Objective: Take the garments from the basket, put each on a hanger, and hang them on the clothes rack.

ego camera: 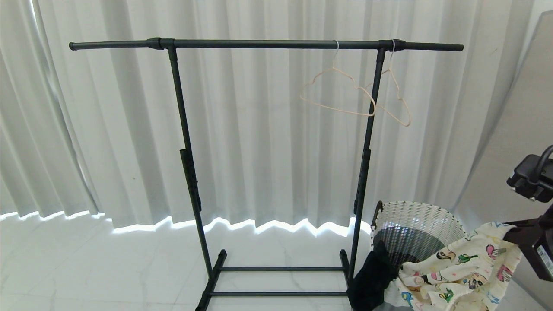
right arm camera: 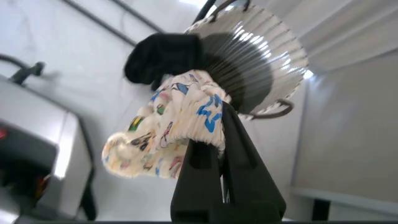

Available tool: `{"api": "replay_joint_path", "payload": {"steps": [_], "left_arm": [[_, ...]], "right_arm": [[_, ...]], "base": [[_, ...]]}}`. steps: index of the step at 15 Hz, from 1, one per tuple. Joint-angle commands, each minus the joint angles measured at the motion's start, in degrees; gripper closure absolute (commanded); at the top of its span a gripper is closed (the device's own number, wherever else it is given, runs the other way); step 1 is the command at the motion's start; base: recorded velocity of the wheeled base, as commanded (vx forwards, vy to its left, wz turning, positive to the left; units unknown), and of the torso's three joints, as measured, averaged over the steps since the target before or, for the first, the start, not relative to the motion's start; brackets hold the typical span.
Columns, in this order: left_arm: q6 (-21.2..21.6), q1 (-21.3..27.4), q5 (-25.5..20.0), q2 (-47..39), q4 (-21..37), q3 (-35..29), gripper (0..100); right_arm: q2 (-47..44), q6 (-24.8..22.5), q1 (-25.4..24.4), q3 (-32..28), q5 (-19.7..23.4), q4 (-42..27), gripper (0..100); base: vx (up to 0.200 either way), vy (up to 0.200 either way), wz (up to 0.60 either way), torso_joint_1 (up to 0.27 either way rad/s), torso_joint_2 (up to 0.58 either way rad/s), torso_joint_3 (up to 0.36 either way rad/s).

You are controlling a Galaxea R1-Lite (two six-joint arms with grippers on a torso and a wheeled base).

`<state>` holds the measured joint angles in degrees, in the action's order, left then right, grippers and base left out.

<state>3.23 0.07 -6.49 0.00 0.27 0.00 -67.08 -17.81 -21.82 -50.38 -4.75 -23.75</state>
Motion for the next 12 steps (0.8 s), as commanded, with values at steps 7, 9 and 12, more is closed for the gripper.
{"api": "replay_joint_path", "payload": {"steps": [7,9,12], "left_arm": [[3.2,0.0,-0.2,0.0,-0.1,0.0,0],[3.2,0.2,-2.0,-0.7,-0.4,-1.7,0],[-0.5,4.7,-3.6,-20.4,-2.9,-19.4,0]], "right_arm": [[-1.3,1.6,-0.5,-2.4,3.3,-2.2,100],[-0.8,1.6,-0.5,-4.1,3.3,-2.3,100],[-1.0,1.6,-0.6,-7.3,7.3,-2.2,100]], "base": [[0.000,0.000,0.00,0.000,0.00,0.000],[0.000,0.000,0.00,0.000,0.00,0.000],[0.000,0.000,0.00,0.000,0.00,0.000]]}}
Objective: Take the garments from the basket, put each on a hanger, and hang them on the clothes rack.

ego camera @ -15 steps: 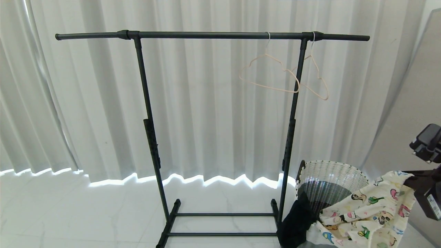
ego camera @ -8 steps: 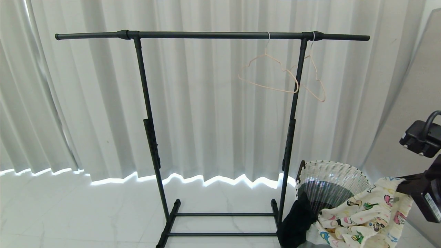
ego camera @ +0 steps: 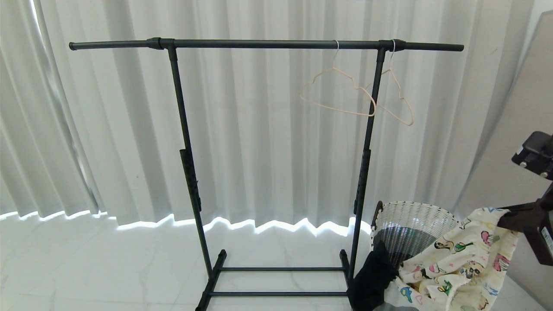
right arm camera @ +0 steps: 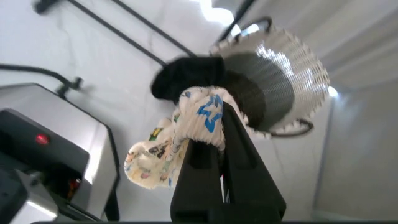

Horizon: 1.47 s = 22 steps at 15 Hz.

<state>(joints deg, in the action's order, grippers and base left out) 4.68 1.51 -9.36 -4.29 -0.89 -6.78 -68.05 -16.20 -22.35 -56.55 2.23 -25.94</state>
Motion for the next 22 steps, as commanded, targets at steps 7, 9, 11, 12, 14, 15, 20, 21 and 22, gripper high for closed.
{"api": "replay_joint_path", "payload": {"steps": [7,9,11,12,14,15,20,21,22], "left_arm": [[-2.8,11.0,-1.0,-48.6,-4.8,-31.6,0],[-2.7,16.6,-0.8,-50.1,-4.8,-33.1,0],[-2.5,20.4,-0.3,-50.3,-4.6,-32.9,0],[-2.5,21.4,0.7,-50.7,-4.6,-32.8,0],[-2.2,22.9,4.9,-52.2,-4.6,-33.0,0],[-2.2,24.4,7.2,-52.9,-4.6,-33.1,0],[-6.4,38.2,21.0,-63.6,-4.6,-37.6,0],[-8.8,42.5,21.8,-67.1,-4.6,-40.0,0],[-9.8,45.1,23.0,-69.4,-4.6,-40.9,0]], "right_arm": [[-2.8,-0.1,-1.2,-15.9,3.9,-0.2,100],[-6.0,-0.1,-1.5,-22.8,4.0,-0.2,100],[-9.9,-0.1,-2.4,-29.4,4.0,-0.2,100],[-11.7,-0.1,-3.2,-32.3,4.0,-0.2,100],[-14.5,-0.1,-5.8,-36.0,4.2,-1.4,100],[-15.6,-0.1,-8.0,-36.9,4.2,-1.5,100],[-23.0,2.7,-17.2,-40.0,3.7,-1.4,100],[-25.5,3.3,-18.1,-42.7,3.4,-1.5,100],[-27.1,3.3,-18.3,-44.5,3.1,-1.5,100]], "base": [[0.000,0.000,0.00,0.000,0.00,0.000],[0.000,0.000,0.00,0.000,0.00,0.000],[0.000,0.000,0.00,0.000,0.00,0.000],[0.000,0.000,0.00,0.000,0.00,0.000],[0.000,0.000,0.00,0.000,0.00,0.000],[0.000,0.000,0.00,0.000,0.00,0.000],[0.000,0.000,0.00,0.000,0.00,0.000],[0.000,0.000,0.00,0.000,0.00,0.000],[0.000,0.000,0.00,0.000,0.00,0.000]]}}
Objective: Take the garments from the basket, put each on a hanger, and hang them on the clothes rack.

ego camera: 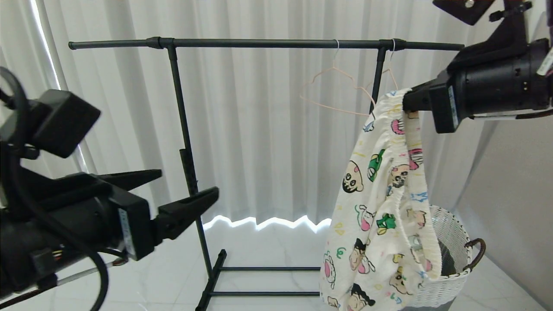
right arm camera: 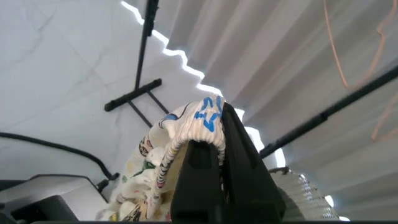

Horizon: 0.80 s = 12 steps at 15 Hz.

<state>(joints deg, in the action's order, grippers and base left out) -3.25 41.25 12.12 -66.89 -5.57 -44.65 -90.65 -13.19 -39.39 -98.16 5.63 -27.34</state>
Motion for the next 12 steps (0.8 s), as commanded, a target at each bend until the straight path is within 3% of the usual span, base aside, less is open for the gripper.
{"api": "replay_joint_path", "payload": {"steps": [1,3,4,5,7,12], "left_arm": [[-3.5,8.4,2.8,-11.0,0.0,-3.8,0],[-6.9,11.3,3.0,-16.2,0.0,-4.7,0],[-10.5,13.4,3.2,-20.5,0.0,-7.5,0],[-14.9,16.0,4.2,-25.7,0.0,-12.4,0],[-19.3,18.5,7.7,-33.7,0.0,-20.3,0],[-19.8,18.8,8.1,-40.0,0.0,-25.7,0]], "right_arm": [[-7.1,0.3,-1.3,-6.2,-0.6,-0.1,100],[-10.1,0.3,-1.3,-9.8,-0.8,-0.2,100],[-11.3,0.4,-1.3,-11.4,-0.8,-0.2,100],[-11.9,0.8,-1.3,-11.8,-0.8,-0.2,100],[-11.9,3.0,-1.4,-11.8,-0.7,-0.1,100],[-11.7,4.4,-2.1,-11.8,-0.7,-0.1,100]], "base": [[0.000,0.000,0.00,0.000,0.00,0.000],[0.000,0.000,0.00,0.000,0.00,0.000],[0.000,0.000,0.00,0.000,0.00,0.000],[0.000,0.000,0.00,0.000,0.00,0.000],[0.000,0.000,0.00,0.000,0.00,0.000],[0.000,0.000,0.00,0.000,0.00,0.000]]}}
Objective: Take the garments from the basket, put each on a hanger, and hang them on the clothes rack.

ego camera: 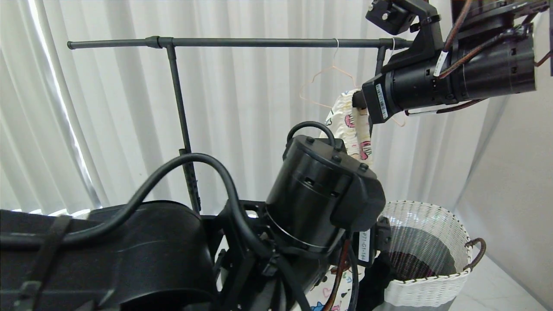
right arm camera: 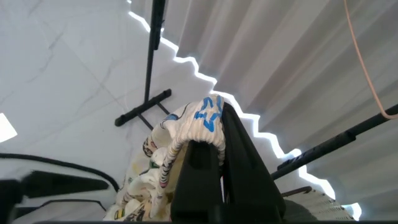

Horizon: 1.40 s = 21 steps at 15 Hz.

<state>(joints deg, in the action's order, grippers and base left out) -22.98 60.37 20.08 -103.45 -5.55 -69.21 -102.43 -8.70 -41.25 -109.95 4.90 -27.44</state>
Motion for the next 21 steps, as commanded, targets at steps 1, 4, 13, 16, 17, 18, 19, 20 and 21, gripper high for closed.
{"api": "replay_joint_path", "payload": {"steps": [1,4,13,16,17,18,19,20,21], "left_arm": [[0.0,-1.5,0.2,-4.0,0.0,-1.1,0],[-0.1,-3.3,0.2,-4.2,0.0,1.3,0],[-3.7,-7.7,5.1,-0.1,0.0,10.1,0],[-3.7,-7.7,5.1,2.7,0.0,12.5,0],[-3.7,-7.7,5.1,4.1,0.0,13.0,0],[-3.6,-7.7,5.1,4.7,0.0,13.6,100],[-3.3,-7.7,5.2,6.3,0.0,14.7,100],[-3.3,-7.7,5.3,7.2,0.0,15.5,100],[-3.2,-7.7,5.7,7.8,0.0,16.1,100]], "right_arm": [[0.4,-0.1,-0.4,0.0,0.0,0.0,100],[1.2,0.0,-0.8,0.0,0.0,0.0,100],[3.2,0.0,-0.7,0.3,0.0,-1.4,100],[3.9,-0.1,-0.7,0.5,-0.1,-2.5,100],[4.3,-0.1,-0.5,0.6,-0.1,-3.1,100],[4.5,-0.1,-0.4,0.9,-0.1,-3.5,100],[5.0,-0.1,0.4,1.6,-0.2,-3.8,100],[5.6,-0.1,0.9,2.4,-0.2,-3.9,100],[6.4,-0.1,1.4,3.3,-0.5,-4.3,100]], "base": [[0.000,0.000,0.00,0.000,0.00,0.000],[0.000,0.000,0.00,0.000,0.00,0.000],[0.000,0.000,0.00,0.000,0.00,0.000],[0.000,0.000,0.00,0.000,0.00,0.000],[0.000,0.000,0.00,0.000,0.00,0.000],[0.000,0.000,0.00,0.000,0.00,0.000],[0.000,0.000,0.00,0.000,0.00,0.000],[0.000,0.000,0.00,0.000,0.00,0.000],[0.000,0.000,0.00,0.000,0.00,0.000]]}}
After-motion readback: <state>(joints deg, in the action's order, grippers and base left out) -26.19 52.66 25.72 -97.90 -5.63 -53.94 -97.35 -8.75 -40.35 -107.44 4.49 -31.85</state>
